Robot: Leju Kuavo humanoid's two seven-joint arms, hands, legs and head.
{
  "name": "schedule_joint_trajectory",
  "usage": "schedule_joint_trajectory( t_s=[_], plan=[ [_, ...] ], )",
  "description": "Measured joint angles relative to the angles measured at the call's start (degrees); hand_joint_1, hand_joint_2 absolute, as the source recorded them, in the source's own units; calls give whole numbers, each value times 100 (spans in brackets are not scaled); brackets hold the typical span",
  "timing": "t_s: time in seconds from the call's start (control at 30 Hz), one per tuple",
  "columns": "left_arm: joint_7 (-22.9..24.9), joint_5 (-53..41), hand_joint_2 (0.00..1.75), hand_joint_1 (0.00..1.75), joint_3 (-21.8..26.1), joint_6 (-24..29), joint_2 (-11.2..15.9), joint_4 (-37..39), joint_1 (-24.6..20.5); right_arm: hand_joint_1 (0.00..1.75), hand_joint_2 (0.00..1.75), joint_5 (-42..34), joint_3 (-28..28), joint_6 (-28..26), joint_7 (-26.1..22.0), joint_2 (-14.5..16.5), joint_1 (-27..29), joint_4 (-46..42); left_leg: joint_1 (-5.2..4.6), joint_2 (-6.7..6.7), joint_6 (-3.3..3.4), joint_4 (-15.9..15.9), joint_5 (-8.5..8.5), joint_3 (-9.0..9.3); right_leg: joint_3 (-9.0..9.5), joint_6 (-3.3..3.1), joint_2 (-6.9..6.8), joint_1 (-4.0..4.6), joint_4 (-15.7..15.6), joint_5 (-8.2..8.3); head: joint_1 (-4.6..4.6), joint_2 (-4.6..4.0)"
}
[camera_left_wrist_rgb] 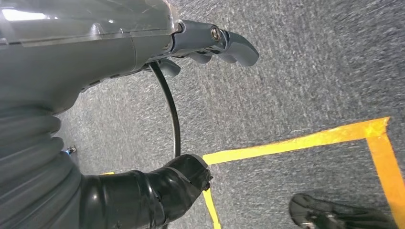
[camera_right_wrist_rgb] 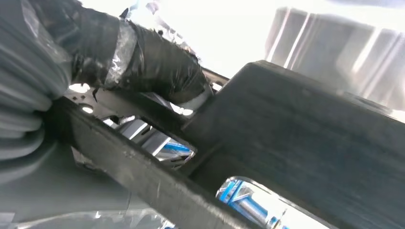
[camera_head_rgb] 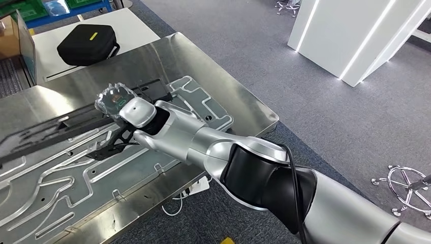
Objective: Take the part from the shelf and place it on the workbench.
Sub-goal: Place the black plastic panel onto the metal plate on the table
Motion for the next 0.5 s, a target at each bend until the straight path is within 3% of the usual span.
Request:
schedule_joint_trajectory(
  t_s=[0.07, 0.1, 0.17, 0.27, 0.37, 0.5],
  plan=[
    [1, 0, 175, 0, 0, -3, -32, -71, 4, 175, 175, -24, 1, -16, -40, 3, 102, 8, 11, 4, -19, -667, 463, 219, 62, 49, 3, -16, 82, -119, -2, 0],
    [1, -1, 175, 0, 0, -1, -48, -95, 5, 175, 175, -42, 1, -32, -59, 5, 133, 12, 4, -1, -11, -970, 587, 335, 60, 83, 8, -12, 144, -177, -2, 0],
    [1, -1, 175, 0, 0, 8, -88, -125, 5, 175, 175, -85, 1, -67, -90, 11, 197, 19, -3, -18, 28, -1199, 601, 425, 22, 121, 21, 13, 227, -245, -2, 0],
    [1, -2, 175, 0, 0, 17, -152, -158, 9, 175, 175, -135, 1, -84, -151, 9, 326, 32, -13, -36, 57, -1232, 599, 433, 14, 75, 25, 33, 219, -247, -3, 0],
    [1, -2, 175, 0, 0, 22, -189, -192, 9, 175, 175, -171, 1, -93, -200, 6, 422, 47, -19, -47, 84, -1242, 581, 434, 44, 68, 20, 33, 161, -241, -3, 0],
    [1, -2, 175, 0, 0, 32, -232, -237, 4, 0, 0, -217, 1, -150, -261, 7, 505, 72, -27, -43, 120, -1243, 558, 444, 68, 66, 21, 31, 126, -243, -3, 0]
  ],
)
